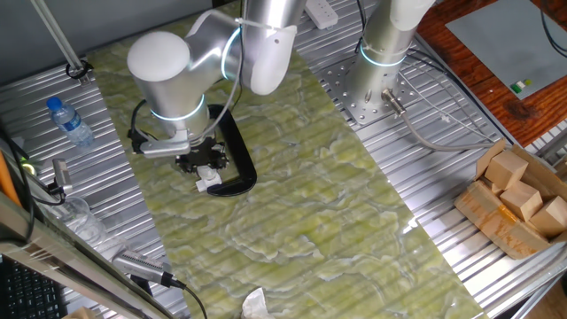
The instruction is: Take out the light bulb by rotating it
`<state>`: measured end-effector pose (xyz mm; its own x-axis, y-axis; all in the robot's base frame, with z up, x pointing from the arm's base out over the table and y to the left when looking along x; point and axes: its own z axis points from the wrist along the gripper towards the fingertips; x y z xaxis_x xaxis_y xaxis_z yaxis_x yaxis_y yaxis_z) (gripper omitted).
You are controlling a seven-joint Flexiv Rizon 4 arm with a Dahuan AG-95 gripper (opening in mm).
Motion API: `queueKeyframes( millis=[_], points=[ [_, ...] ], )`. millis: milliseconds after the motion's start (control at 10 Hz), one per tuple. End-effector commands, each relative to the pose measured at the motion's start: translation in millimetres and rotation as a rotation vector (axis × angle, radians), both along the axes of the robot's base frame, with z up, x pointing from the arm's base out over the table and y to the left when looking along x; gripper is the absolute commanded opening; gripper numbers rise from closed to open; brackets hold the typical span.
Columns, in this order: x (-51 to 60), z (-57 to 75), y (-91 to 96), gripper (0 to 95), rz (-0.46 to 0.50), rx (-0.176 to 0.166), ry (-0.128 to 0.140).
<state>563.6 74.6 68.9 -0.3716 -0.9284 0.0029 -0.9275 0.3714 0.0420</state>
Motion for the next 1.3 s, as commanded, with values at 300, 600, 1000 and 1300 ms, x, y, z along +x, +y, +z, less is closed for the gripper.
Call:
queueKeyframes(
  millis=[300,600,1000,1300],
  points=[
    [1.8,1.6,0.6,76.0,-0.062,0.000,0.003],
    [2.2,2.2,0.8,76.0,-0.353,-0.009,0.011],
    [3.7,2.7,-2.1,76.0,-0.713,-0.016,0.019],
    [5.4,3.3,-5.5,76.0,-0.875,-0.016,0.025]
  ],
)
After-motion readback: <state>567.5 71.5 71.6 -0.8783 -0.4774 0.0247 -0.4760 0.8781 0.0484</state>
